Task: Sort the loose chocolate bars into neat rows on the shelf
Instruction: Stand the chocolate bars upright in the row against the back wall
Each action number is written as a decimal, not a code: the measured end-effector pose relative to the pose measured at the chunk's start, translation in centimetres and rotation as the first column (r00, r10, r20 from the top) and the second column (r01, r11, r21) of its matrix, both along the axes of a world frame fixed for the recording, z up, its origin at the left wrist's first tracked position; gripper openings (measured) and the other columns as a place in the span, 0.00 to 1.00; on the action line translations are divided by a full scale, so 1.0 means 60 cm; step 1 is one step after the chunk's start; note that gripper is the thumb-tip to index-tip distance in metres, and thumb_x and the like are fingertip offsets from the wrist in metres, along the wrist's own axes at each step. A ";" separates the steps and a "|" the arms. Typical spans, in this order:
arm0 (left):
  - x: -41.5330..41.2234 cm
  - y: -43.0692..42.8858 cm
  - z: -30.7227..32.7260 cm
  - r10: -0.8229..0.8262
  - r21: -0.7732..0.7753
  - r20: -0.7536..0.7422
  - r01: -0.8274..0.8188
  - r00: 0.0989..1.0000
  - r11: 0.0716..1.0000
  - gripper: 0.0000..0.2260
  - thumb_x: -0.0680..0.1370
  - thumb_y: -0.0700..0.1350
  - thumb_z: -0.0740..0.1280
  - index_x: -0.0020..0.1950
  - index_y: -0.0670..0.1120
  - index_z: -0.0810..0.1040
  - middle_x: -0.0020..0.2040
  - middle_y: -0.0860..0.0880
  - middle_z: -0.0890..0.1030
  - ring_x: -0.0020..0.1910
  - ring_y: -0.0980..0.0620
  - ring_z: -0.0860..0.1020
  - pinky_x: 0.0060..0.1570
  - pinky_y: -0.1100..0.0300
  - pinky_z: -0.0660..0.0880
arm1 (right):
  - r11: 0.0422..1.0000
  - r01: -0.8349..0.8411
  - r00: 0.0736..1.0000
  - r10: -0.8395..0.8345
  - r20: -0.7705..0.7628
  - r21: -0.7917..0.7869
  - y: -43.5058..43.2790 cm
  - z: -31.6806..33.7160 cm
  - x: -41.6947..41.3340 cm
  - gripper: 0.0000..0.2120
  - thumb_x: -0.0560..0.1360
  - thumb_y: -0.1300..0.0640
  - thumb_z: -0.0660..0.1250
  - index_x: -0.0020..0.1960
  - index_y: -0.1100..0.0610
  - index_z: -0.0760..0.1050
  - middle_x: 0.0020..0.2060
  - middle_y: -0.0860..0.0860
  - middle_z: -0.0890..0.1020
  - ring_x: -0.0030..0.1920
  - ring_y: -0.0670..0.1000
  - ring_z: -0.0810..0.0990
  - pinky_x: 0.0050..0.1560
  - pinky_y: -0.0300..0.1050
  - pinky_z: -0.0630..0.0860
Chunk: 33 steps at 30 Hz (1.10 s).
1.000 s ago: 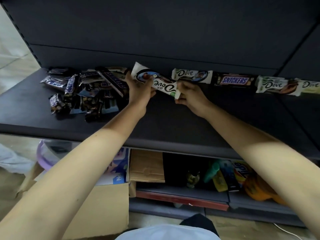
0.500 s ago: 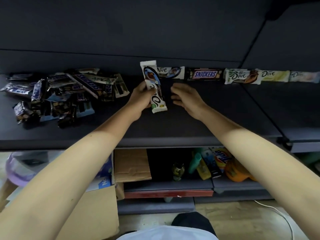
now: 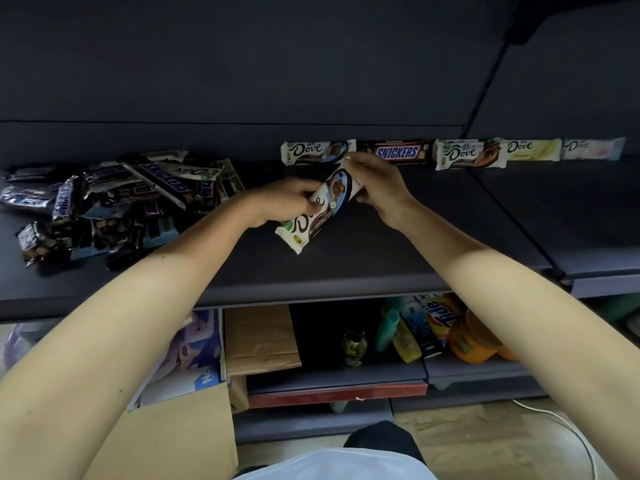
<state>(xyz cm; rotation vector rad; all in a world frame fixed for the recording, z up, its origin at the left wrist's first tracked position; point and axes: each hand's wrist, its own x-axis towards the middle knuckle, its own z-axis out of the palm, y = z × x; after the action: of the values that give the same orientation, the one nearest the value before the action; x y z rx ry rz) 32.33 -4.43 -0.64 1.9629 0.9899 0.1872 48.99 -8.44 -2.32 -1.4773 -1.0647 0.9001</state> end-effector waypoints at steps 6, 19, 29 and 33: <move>0.003 0.023 -0.006 0.188 0.093 0.188 -0.208 0.964 0.974 0.17 0.78 0.45 0.64 0.67 0.51 0.71 0.54 0.48 0.78 0.44 0.58 0.75 0.39 0.68 0.70 | 0.998 0.058 0.976 -0.056 -0.211 0.006 0.005 -0.001 0.008 0.05 0.78 0.59 0.63 0.44 0.54 0.75 0.41 0.50 0.80 0.42 0.46 0.80 0.38 0.36 0.78; 0.012 0.052 -0.044 0.650 -0.291 0.513 -0.599 0.561 0.746 0.13 0.77 0.38 0.65 0.61 0.43 0.75 0.53 0.48 0.76 0.52 0.54 0.75 0.43 0.66 0.75 | 0.958 0.282 0.949 -0.287 -0.133 -0.057 0.050 -0.026 0.008 0.09 0.80 0.56 0.58 0.56 0.53 0.76 0.56 0.53 0.79 0.54 0.49 0.78 0.56 0.45 0.76; 0.024 0.087 -0.053 0.698 -0.226 0.460 -0.688 0.548 0.689 0.12 0.78 0.38 0.59 0.37 0.52 0.73 0.38 0.53 0.74 0.45 0.53 0.73 0.46 0.61 0.70 | 0.977 0.174 0.984 -0.170 0.045 -0.123 0.090 -0.033 0.013 0.14 0.78 0.57 0.59 0.62 0.53 0.75 0.58 0.51 0.77 0.55 0.48 0.74 0.57 0.42 0.72; 0.024 0.097 -0.057 0.690 -0.180 0.428 -0.693 0.584 0.698 0.13 0.78 0.39 0.58 0.60 0.44 0.76 0.50 0.47 0.77 0.49 0.51 0.74 0.51 0.59 0.71 | 0.978 0.139 0.987 -0.124 0.099 -0.155 0.115 -0.030 0.014 0.14 0.78 0.56 0.61 0.62 0.56 0.74 0.59 0.54 0.77 0.55 0.49 0.73 0.64 0.48 0.72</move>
<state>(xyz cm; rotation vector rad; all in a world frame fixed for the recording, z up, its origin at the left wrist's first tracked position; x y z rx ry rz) 33.79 1.38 -4.04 1.3130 1.3686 1.0653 49.83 -1.56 -4.11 -1.7159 -0.9630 0.8496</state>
